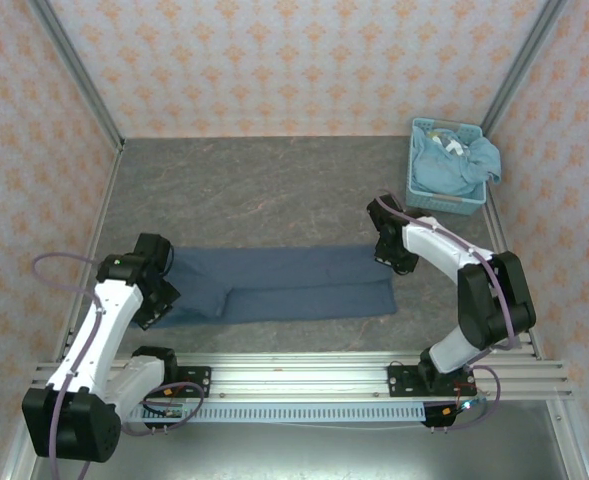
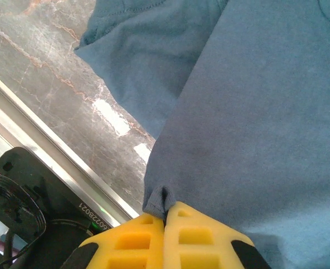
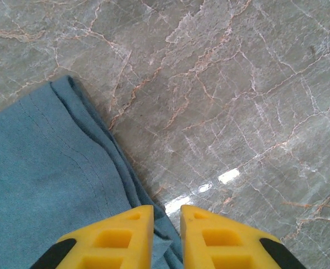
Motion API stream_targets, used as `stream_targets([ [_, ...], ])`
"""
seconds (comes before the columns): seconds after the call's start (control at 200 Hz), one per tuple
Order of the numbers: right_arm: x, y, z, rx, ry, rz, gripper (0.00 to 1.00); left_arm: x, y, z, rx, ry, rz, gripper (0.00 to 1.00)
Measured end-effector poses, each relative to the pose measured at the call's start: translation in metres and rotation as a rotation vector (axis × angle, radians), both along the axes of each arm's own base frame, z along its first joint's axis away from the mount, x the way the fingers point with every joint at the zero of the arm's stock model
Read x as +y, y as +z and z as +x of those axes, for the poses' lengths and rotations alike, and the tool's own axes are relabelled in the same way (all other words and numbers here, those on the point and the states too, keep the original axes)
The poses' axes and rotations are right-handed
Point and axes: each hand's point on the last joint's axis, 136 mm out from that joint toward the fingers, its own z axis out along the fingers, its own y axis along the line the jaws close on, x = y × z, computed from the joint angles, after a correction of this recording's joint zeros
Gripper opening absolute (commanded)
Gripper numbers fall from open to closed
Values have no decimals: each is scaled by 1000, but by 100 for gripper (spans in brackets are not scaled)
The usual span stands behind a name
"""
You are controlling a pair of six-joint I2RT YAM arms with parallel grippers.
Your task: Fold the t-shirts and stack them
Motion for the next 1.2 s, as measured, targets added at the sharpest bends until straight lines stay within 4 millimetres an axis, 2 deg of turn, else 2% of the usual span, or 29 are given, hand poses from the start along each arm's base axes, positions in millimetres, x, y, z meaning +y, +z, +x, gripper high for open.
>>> stream_targets([
  [0.36, 4, 1, 1, 0, 6, 17, 19, -4, 2, -11, -72, 70, -30, 0],
  [0.485, 7, 0, 5, -3, 7, 25, 19, -13, -12, -18, -35, 69, -77, 0],
  [0.595, 9, -3, 6, 2, 12, 27, 20, -19, -27, -28, 37, 74, -110, 41],
  [0.625, 10, -3, 6, 4, 15, 27, 21, -19, -27, -28, 47, 74, -108, 47],
  [0.666, 11, -4, 5, 6, 17, 30, 22, -19, -24, -25, 43, 75, -107, 51],
  [0.756, 14, -4, 5, 8, 24, 38, 23, -16, -3, -7, -27, 71, -86, 50],
  [0.861, 21, -4, 8, -2, 39, 65, 24, -11, 29, 29, -126, 67, -68, 44],
  [0.936, 29, -5, 10, -10, 55, 95, 24, -5, 37, 54, -147, 84, -61, 43],
  [1.036, 41, -6, 14, -21, 75, 141, 24, 5, 26, 90, -132, 113, -68, 41],
  [1.196, 53, -17, 21, 4, 88, 180, 21, 14, -20, 132, -64, 161, -132, 28],
])
